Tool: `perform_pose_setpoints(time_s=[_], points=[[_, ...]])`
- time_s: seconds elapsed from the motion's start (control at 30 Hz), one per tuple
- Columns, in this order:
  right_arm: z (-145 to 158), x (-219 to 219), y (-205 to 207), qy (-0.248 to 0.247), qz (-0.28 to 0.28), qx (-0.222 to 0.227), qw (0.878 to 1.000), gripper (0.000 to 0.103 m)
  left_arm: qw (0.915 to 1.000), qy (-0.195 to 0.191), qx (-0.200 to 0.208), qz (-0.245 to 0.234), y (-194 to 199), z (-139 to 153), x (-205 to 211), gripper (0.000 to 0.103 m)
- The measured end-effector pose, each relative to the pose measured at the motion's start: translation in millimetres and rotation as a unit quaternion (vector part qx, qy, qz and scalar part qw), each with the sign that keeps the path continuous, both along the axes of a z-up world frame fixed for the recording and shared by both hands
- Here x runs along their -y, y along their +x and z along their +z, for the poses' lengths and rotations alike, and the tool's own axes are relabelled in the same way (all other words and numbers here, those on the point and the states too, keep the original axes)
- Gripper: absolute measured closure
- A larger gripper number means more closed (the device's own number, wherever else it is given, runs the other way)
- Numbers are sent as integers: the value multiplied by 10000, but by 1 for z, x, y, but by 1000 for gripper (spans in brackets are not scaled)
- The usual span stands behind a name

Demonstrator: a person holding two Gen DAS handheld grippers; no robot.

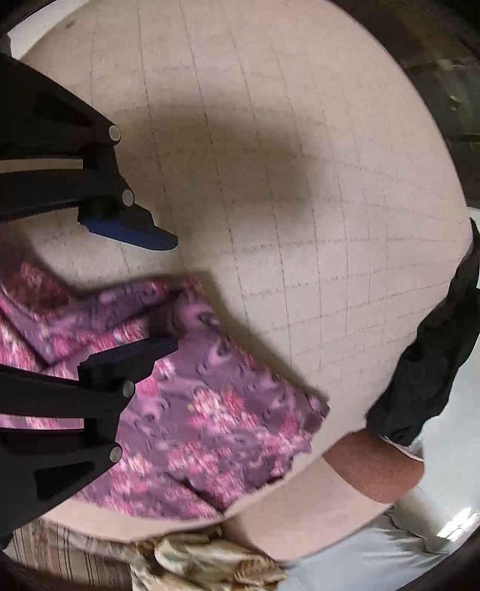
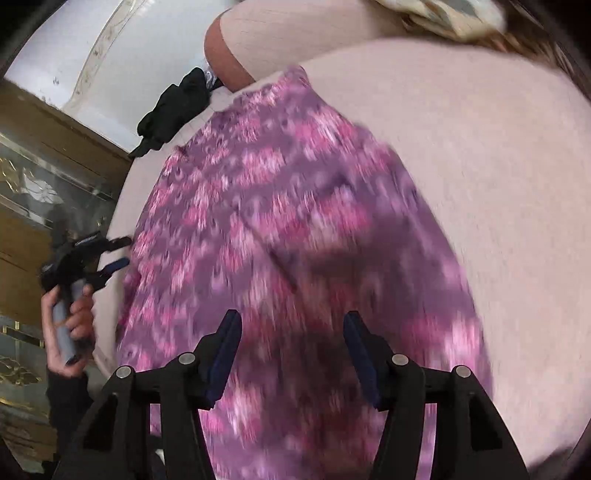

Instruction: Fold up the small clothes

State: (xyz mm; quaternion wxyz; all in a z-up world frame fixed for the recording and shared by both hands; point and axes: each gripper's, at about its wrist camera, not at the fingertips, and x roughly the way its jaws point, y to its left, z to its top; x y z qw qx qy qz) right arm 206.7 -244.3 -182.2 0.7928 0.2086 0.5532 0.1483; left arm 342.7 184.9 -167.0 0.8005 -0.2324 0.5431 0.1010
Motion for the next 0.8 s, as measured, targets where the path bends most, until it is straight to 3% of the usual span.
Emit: perform_pose_setpoints(time_s=[0.07,0.13,0.17,0.2,0.33,0.37,0.47,0.53,0.57,0.6,0.67,0.8], points=[[-3,-9,-11,-182,111,-33,9998,41,9998,73,57,-202,-14,12,5,56],[-10,-18,-15,-582,298,-24,9979,55,9980,235,297,-498,-37,34,15,56],[-13,-22,-16,-717,405,-5,9966,83,9971,299,381,-589,-49,42,20,56],[-12,-24,-19,-879,450,82,9951,93,9964,339,437,-641,-66,50,25,56],[13,-17,-37,-1023,275,571,9927,93,9941,470,490,-843,-131,55,38,48],[10,-16,-38,-1079,238,553,9923,92,9938,569,424,-858,-141,51,42,48],[-15,-11,-37,-900,230,358,9950,74,9939,640,182,-874,-161,34,46,48],[1,0,-41,-397,77,554,9976,70,9948,487,139,-883,-162,35,47,48],[15,4,-43,-162,36,794,9967,59,9947,481,191,-889,-163,40,48,48],[31,10,-47,23,-73,1059,9943,37,9944,500,291,-882,-161,48,47,48],[51,17,-47,155,-168,1256,9918,16,9944,452,453,-840,-154,66,45,46],[87,31,-20,170,108,1377,9903,16,9942,158,603,-879,-116,94,39,40]])
